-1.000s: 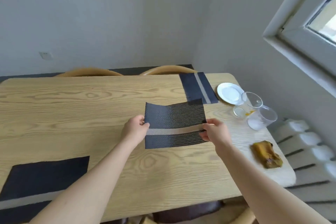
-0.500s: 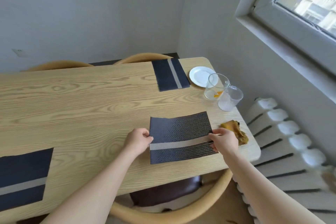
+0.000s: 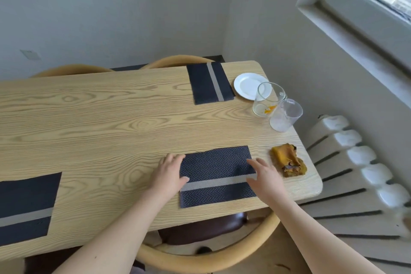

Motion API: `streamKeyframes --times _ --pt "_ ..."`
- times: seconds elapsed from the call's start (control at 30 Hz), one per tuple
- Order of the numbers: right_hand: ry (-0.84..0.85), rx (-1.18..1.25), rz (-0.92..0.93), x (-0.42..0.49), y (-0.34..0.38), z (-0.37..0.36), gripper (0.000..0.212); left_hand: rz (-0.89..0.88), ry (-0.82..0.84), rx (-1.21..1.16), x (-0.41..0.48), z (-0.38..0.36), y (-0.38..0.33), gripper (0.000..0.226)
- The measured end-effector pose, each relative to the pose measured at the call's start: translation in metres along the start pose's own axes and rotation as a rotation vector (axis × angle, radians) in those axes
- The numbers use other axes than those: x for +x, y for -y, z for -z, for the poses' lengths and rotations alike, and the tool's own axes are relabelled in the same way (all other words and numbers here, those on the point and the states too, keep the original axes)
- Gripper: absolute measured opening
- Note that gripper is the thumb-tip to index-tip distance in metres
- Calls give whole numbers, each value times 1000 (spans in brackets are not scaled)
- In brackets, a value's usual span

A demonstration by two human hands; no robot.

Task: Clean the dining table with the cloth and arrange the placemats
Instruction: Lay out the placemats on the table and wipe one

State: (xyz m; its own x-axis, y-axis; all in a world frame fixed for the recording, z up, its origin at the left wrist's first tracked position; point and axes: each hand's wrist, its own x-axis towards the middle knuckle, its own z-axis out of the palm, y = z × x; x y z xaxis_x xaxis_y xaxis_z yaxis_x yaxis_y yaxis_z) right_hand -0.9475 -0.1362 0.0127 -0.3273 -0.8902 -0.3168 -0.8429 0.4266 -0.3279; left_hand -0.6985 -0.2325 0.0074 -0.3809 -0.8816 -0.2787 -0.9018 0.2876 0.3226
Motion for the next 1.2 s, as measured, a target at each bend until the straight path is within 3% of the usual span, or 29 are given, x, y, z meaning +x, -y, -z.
streamKeyframes --times 0.1,0.27,0.87,1.2 --pt "81 -106 115 3 1 -4 67 -83 121 57 2 -1 -6 82" --pt "138 -171 138 10 0 -10 69 -107 272 215 7 -6 -8 97" --pt "-108 -33 223 87 88 53 44 -191 7 96 75 81 -28 65" --pt "-150 -23 157 151 143 51 36 -199 -28 37 134 117 1 59"
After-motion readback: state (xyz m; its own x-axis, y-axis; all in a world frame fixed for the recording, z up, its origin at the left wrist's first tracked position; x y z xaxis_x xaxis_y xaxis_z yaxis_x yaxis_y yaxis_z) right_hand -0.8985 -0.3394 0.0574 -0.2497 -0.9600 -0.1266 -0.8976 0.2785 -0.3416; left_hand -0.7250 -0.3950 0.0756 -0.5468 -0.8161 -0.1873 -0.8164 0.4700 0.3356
